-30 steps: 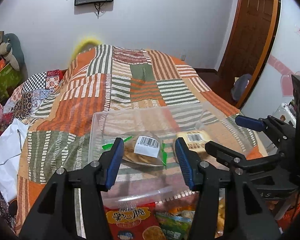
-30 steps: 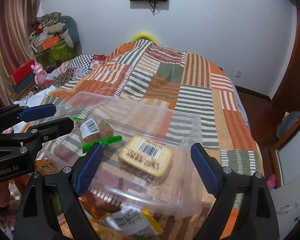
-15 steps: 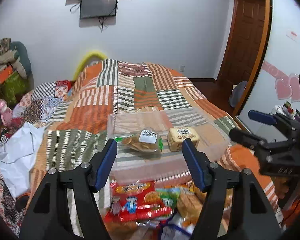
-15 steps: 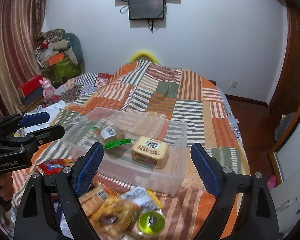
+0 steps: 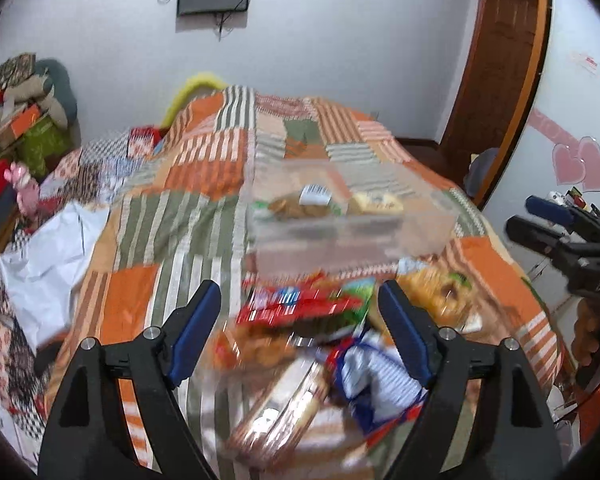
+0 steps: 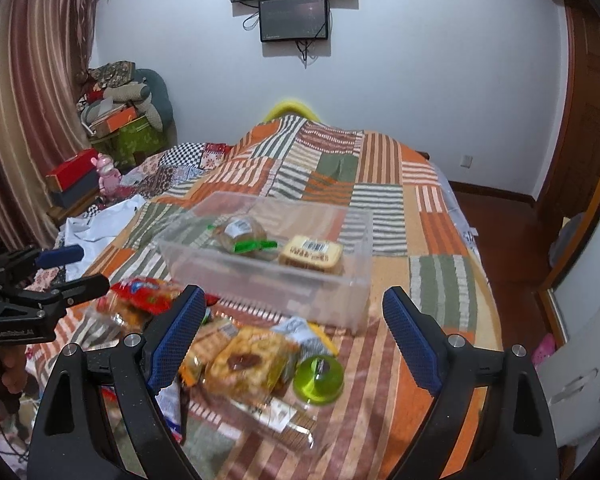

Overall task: Organize snacks
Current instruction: 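Grasp the striped biscuit roll with left tool while right tool grasps the cracker roll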

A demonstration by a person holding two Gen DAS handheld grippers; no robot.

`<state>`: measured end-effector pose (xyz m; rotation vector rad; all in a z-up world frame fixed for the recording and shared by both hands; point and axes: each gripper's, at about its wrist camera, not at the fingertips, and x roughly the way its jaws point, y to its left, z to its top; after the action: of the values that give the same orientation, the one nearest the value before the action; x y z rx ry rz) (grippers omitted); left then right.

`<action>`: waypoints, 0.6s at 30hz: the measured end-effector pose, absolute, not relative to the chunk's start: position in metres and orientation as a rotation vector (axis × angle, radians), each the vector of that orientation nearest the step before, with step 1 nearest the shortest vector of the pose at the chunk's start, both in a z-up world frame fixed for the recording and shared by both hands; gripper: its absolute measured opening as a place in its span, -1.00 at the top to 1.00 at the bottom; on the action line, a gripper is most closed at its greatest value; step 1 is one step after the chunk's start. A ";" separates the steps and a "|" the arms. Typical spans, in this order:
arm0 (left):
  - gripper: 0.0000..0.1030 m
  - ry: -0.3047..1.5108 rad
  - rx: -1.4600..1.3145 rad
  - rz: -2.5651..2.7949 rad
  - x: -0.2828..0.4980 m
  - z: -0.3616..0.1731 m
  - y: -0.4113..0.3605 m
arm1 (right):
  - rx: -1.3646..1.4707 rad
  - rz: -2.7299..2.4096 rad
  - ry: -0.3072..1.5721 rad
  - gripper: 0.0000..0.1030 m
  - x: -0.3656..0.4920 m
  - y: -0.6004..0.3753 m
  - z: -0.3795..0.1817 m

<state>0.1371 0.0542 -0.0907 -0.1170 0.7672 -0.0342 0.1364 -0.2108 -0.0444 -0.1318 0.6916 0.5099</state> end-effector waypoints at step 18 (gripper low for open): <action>-0.57 0.953 -0.221 -0.037 0.115 -0.171 0.077 | -0.125 0.517 0.932 -0.73 0.122 -0.225 -0.122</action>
<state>0.1154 0.0767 -0.1712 -0.2209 0.9531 -0.0370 0.1216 -0.2246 -0.1215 -0.1253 0.9323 0.5174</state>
